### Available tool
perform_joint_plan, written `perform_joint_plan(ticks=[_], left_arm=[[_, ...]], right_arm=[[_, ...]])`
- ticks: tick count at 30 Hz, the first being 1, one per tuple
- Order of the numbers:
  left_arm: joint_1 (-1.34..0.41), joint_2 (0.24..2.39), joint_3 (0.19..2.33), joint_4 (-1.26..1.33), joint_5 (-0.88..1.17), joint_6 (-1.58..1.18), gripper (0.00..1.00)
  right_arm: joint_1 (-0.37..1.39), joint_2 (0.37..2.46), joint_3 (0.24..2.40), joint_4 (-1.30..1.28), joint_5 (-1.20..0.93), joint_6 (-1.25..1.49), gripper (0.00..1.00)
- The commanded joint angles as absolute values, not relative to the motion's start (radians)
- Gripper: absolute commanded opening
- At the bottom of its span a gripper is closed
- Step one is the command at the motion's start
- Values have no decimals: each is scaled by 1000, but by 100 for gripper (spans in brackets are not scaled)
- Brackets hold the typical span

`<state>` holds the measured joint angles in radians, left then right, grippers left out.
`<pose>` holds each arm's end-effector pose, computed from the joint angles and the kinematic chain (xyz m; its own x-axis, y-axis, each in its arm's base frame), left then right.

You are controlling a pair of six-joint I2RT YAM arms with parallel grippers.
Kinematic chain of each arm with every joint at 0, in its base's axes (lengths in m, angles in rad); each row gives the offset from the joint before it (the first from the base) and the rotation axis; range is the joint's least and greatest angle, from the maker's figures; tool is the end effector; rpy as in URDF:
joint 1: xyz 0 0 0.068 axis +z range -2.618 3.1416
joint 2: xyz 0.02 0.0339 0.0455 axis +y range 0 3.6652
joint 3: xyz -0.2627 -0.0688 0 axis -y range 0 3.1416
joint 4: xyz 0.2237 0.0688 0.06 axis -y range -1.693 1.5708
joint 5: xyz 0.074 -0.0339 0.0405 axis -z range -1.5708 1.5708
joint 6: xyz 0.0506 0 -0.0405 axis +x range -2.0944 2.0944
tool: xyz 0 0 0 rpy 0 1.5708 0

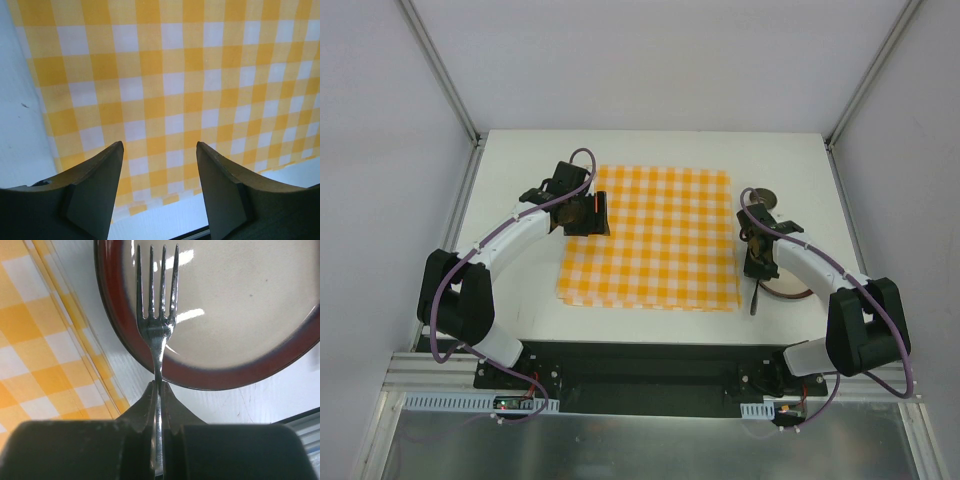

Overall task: Set the dinner table for one person
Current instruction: Place the fork at the center of the board.

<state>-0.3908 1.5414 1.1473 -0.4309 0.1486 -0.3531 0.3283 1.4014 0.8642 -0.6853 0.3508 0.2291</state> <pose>0.2986 -0.1311 0.2545 -0.7997 -0.0404 -0.5991 0.2058 0.9189 -0.3367 0.2329 0.0610 0.1953 -0.9101 -0.0847 -0.4057 0.0153 0.9714 -0.2371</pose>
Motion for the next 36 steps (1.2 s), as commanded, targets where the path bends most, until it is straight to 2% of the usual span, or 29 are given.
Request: perform_joint_plan(ticks=[1,20,36], left_arm=[[-382,1509,1164,-439,144,-360,61],[-382,1503,1152,-440,140,-360,61],[-382,1511,1150,-442,140,-359,61]], right_arm=[[351,1419,910,-701,353,252,1],[446,1499,934,-683,344,293,1],[454,1509,905,-676,371,321,1]])
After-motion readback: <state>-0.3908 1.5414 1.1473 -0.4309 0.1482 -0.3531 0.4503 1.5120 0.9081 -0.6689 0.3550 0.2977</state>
